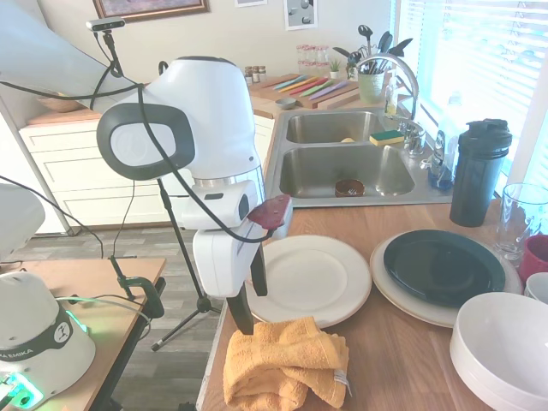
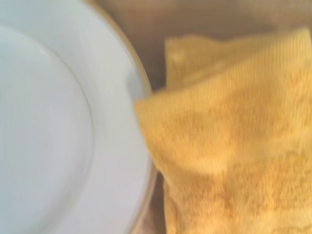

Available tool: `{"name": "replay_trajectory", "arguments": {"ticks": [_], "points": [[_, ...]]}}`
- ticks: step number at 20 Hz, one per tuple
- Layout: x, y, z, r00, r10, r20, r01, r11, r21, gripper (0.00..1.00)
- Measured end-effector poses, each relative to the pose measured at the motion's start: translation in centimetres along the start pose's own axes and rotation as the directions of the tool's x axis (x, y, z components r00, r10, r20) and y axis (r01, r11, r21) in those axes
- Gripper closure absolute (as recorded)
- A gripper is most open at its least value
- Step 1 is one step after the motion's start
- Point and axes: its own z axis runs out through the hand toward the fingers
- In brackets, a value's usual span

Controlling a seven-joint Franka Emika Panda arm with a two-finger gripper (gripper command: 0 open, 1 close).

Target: Wipe the white plate in clockwise motion

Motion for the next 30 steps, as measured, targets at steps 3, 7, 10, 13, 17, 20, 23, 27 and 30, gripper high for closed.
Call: {"name": "replay_trajectory", "arguments": {"ticks": [3, 7, 10, 13, 17, 20, 23, 27, 30], "points": [[-0.8, 0.5, 0.8, 1.000, -0.020, 0.018, 0.021, 0.999, -0.026, 0.00], [-1.7, 1.4, 1.7, 0.998, -0.051, 0.023, 0.052, 0.997, -0.064, 0.00], [-2.3, 2.0, 2.4, 0.997, -0.076, 0.030, 0.079, 0.993, -0.084, 0.00], [-2.9, 2.5, 3.3, 0.994, -0.100, 0.043, 0.104, 0.989, -0.101, 0.00], [-3.5, 3.1, 4.6, 0.990, -0.138, 0.040, 0.142, 0.983, -0.114, 0.00], [-4.0, 3.2, 5.4, 0.985, -0.168, 0.030, 0.170, 0.980, -0.105, 0.00], [-4.2, 2.9, 5.4, 0.981, -0.193, 0.004, 0.192, 0.978, -0.085, 0.00], [-4.3, 2.2, 5.0, 0.971, -0.232, -0.054, 0.228, 0.971, -0.076, 0.00], [-4.2, 2.0, 5.4, 0.965, -0.245, -0.092, 0.238, 0.968, -0.082, 0.00]]}}
